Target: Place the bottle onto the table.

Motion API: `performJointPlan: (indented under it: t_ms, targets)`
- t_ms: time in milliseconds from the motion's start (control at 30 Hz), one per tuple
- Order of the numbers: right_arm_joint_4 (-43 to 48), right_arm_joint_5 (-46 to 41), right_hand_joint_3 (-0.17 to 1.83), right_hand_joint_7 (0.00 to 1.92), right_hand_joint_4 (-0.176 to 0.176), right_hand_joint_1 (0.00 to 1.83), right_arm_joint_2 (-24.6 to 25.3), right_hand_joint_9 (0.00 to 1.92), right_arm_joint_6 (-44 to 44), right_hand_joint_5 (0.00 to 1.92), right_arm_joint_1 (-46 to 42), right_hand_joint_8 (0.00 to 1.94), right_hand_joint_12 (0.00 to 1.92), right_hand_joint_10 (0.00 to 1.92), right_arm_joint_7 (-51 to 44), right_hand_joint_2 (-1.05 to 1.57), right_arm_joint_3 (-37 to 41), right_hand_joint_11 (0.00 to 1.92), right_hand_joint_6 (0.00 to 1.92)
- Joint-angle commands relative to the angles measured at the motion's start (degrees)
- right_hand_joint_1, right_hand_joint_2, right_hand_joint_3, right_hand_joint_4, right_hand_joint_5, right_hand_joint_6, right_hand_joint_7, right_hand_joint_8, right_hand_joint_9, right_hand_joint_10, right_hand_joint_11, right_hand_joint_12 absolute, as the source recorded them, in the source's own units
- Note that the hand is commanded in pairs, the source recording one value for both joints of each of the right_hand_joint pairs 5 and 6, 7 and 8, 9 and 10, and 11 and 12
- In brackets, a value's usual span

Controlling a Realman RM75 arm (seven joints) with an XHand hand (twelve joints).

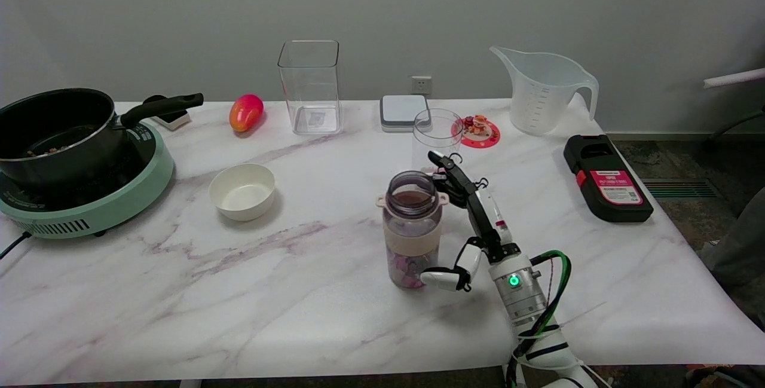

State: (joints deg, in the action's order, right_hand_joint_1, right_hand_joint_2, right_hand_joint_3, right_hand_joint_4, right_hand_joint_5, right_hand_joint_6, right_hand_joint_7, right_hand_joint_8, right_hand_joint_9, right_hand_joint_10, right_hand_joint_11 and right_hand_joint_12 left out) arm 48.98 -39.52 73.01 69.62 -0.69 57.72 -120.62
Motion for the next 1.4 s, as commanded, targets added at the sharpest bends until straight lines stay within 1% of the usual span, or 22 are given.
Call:
performJointPlan:
  t_ms: [33,167,433,633,800,933,1133,1200,1300,1400]
  targets:
    - [5.8,-5.6,1.28,0.56,0.000,1.25,-6.5,0.56,-1.2,0.23,-3.6,0.56,0.65,0.56,-0.1,-0.71,0.1,0.65,0.23]
    - [6.9,-7.3,1.27,0.55,0.000,1.25,-7.7,0.54,-0.6,0.20,-5.6,0.55,0.63,0.54,0.2,-0.72,1.5,0.63,0.20]
    - [11.3,-7.6,1.25,0.52,0.000,1.25,-10.4,0.53,-1.2,0.14,-11.7,0.52,0.61,0.53,0.2,-0.71,7.5,0.61,0.14]
    - [13.0,-7.6,1.24,0.51,0.000,1.25,-10.8,0.52,-1.1,0.14,-16.7,0.51,0.60,0.52,2.0,-0.70,14.3,0.60,0.14]
    - [15.5,-7.7,1.20,0.52,0.000,1.24,-12.6,0.52,-1.8,0.16,-21.2,0.52,0.60,0.52,3.0,-0.66,20.4,0.60,0.16]
    - [16.0,-9.1,1.19,0.53,0.000,1.24,-14.0,0.52,-2.2,0.16,-22.8,0.53,0.61,0.52,3.7,-0.61,22.9,0.61,0.16]
    - [15.8,-10.4,1.13,0.52,0.000,1.26,-15.5,0.53,-1.9,0.12,-24.3,0.52,0.61,0.53,10.1,-0.60,28.8,0.61,0.12]
    - [15.5,-10.4,1.11,0.52,0.000,1.29,-15.9,0.54,-2.1,0.19,-24.7,0.52,0.62,0.54,10.9,-0.53,30.4,0.62,0.19]
    - [14.7,-10.4,1.13,0.52,0.000,1.31,-16.4,0.55,-2.5,0.15,-26.0,0.52,0.63,0.55,11.6,-0.54,34.3,0.63,0.15]
    - [14.2,-10.4,1.18,0.52,0.000,1.33,-17.1,0.55,-2.8,0.16,-26.6,0.52,0.64,0.55,11.6,-0.54,38.3,0.64,0.16]
